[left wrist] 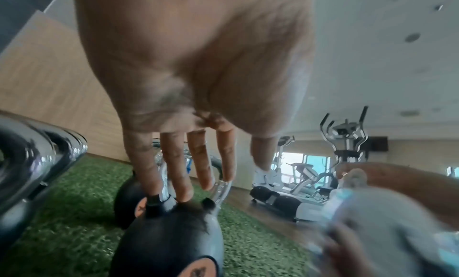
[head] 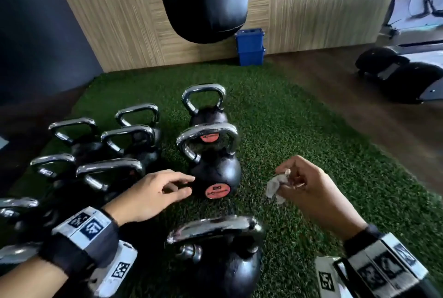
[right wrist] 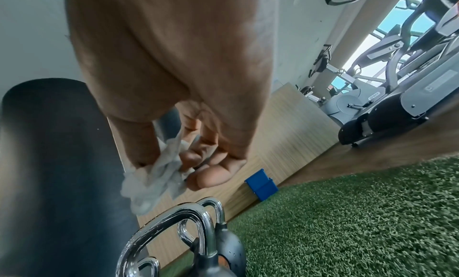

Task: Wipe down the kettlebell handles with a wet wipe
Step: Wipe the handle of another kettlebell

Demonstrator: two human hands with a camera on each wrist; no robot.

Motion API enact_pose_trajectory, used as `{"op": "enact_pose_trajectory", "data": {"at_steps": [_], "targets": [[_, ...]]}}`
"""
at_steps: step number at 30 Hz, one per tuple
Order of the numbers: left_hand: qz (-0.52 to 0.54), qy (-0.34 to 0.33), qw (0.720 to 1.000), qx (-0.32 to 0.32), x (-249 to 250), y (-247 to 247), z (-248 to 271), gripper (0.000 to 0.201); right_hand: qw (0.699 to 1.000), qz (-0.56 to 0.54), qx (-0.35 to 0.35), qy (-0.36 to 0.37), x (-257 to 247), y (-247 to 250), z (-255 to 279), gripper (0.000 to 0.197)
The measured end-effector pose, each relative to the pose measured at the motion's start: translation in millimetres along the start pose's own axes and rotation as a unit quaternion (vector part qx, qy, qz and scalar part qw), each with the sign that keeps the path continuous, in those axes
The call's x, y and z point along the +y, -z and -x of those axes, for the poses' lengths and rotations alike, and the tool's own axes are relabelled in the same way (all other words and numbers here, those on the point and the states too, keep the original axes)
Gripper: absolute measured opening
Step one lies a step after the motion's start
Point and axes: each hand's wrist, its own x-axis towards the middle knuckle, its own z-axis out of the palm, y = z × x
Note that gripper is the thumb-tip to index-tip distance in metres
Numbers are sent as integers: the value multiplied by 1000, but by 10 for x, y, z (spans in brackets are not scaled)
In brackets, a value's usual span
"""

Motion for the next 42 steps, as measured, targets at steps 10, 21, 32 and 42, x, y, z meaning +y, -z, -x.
{"op": "enact_pose_trajectory", "data": {"at_steps": [10,21,32,42], "targets": [[-20,166,986,-16,-378,917,-458,29,999,22,-36,-11,-537,-24,-984,26],[140,305,941,-41,-640,99,-915,95,994,99,-42,1,-834,-482,-1628,23],[332,244,901,138,-777,-767,-1415,49,985,156,-14,67,-765,-708,-1960,24],[447,158,855,210,-883,-996,-1799,42,957,238,-30,162,-773,-898,-2140,31]]}}
